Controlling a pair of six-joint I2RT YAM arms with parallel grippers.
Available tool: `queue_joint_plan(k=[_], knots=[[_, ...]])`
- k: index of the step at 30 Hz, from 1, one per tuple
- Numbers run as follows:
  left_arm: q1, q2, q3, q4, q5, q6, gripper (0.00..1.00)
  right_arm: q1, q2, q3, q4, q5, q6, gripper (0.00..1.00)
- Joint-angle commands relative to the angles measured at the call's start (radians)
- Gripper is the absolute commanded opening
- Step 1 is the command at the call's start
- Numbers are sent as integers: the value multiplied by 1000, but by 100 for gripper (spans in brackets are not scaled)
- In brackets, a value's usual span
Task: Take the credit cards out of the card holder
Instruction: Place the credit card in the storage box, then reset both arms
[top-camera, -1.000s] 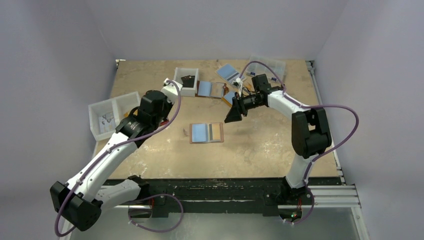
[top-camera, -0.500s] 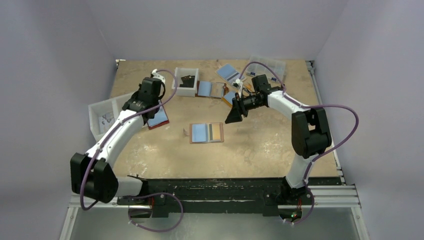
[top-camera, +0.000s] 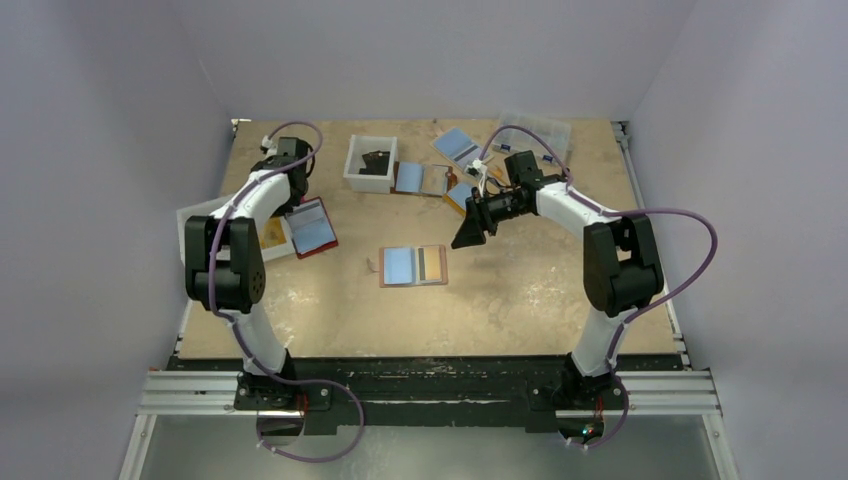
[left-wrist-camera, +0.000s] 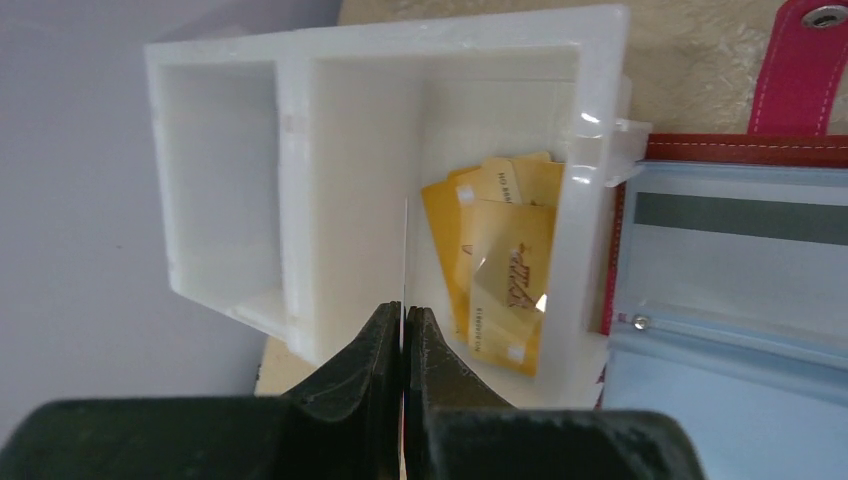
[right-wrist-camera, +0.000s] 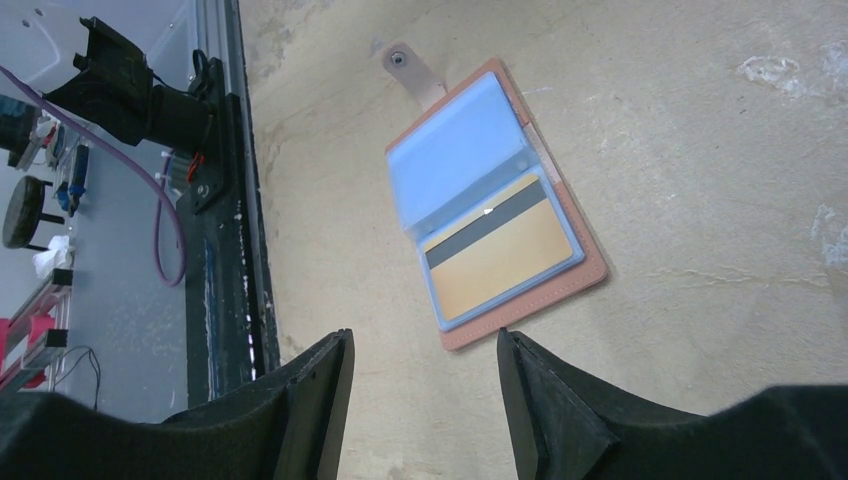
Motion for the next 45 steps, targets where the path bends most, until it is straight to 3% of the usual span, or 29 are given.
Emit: queue_joint_plan(k=[1, 5, 6, 8, 11, 14, 23, 28, 30, 31, 32, 36, 45], knots=[[1, 56, 71, -16, 11, -128, 0, -10, -23, -5, 1, -7, -17, 62], [20, 113, 102, -38, -8, -171, 0, -15, -24, -6, 1, -8, -17, 62], [24, 126, 111, -50, -12, -182, 4, -15, -24, -5, 1, -8, -17, 62], [32, 140, 138, -80, -11, -200, 25, -15, -27, -3, -5, -6, -23, 62], [32, 105, 169, -116, 32, -215, 69, -17, -44, 11, -39, 28, -63, 62], [32, 20, 190, -149, 122, -237, 83, -26, -84, 19, -50, 96, -77, 63], [32, -323, 56, -92, 481, -181, 87, -138, -168, 134, -151, 204, -117, 66], [32, -518, -15, -14, 811, -185, 88, -236, -254, 226, -191, 267, -98, 68], [32, -595, -36, 36, 920, -232, 91, -289, -313, 254, -172, 311, -48, 77], [32, -629, -42, 64, 961, -256, 93, -326, -337, 264, -150, 341, -15, 94], [32, -659, -46, 86, 985, -282, 94, -358, -361, 275, -133, 367, 23, 98], [33, -694, 22, 72, 986, -338, 97, -506, -429, 332, -80, 493, 280, 99], [30, -634, 166, 24, 956, -375, 98, -541, -591, 425, -152, 494, 323, 99]])
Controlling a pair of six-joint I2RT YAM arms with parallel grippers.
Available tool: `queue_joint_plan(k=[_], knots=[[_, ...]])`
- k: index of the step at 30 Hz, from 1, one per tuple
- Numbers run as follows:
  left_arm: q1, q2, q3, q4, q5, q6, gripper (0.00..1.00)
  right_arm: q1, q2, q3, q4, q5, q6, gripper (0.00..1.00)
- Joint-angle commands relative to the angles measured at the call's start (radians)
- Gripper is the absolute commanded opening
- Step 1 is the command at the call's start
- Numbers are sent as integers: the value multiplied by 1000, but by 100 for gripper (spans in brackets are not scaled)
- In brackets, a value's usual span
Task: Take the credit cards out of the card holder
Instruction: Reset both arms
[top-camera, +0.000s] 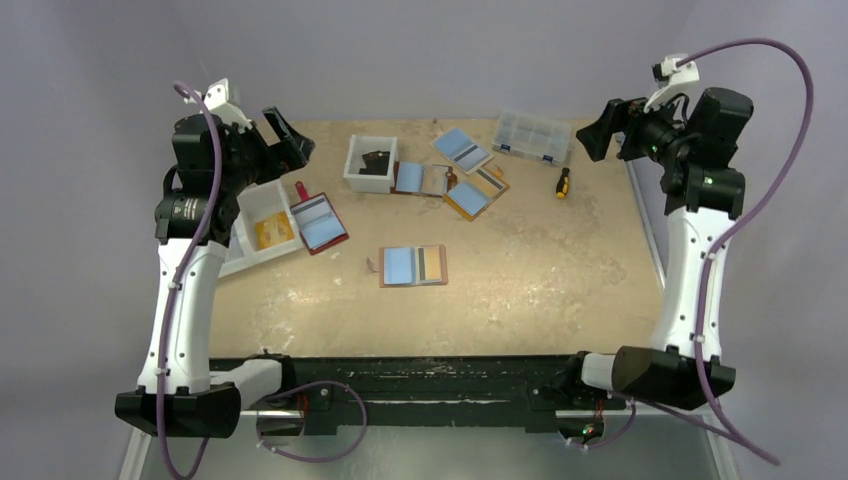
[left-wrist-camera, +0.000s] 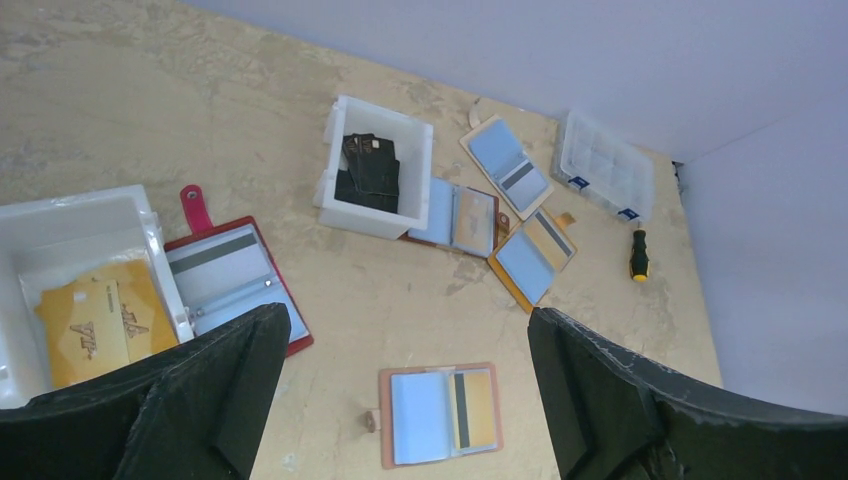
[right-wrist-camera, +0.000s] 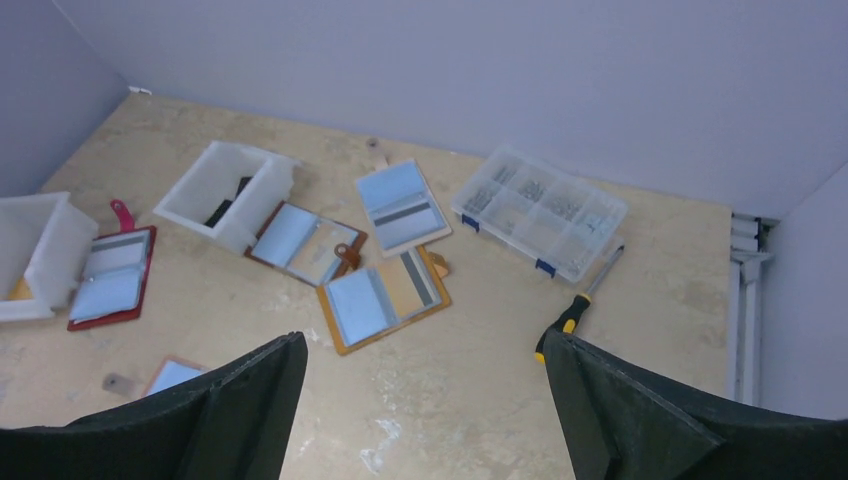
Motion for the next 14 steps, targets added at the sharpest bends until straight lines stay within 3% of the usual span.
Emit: queue_joint_plan(k=[1, 6, 14], knots=[[-3, 36, 72, 9, 25, -47, 98, 10, -99, 43, -28, 63, 62, 99], [-7, 47, 82, 14, 47, -66, 98, 10, -169, 8, -29, 181, 115, 99], [-9, 32, 75, -3, 21, -49, 99, 10, -206, -29, 3, 214, 120, 99]])
